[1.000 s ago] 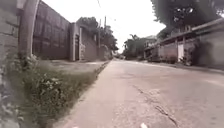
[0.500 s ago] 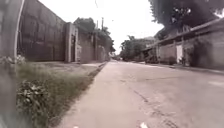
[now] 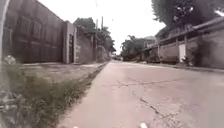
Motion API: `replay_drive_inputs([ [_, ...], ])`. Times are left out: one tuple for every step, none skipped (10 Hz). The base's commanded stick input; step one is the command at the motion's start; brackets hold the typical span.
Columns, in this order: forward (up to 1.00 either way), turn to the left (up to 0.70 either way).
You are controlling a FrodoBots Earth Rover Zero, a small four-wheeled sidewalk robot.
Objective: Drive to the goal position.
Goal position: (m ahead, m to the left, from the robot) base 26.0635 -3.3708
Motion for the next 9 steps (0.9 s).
replay_drive_inputs([
  [0.70,0.00],
  [0.70,0.00],
  [0.70,0.00],
  [0.70,0.00],
  [0.70,0.00],
  [0.70,0.00],
  [0.70,0.00],
  [0.70,0.00],
  [0.70,0.00],
])
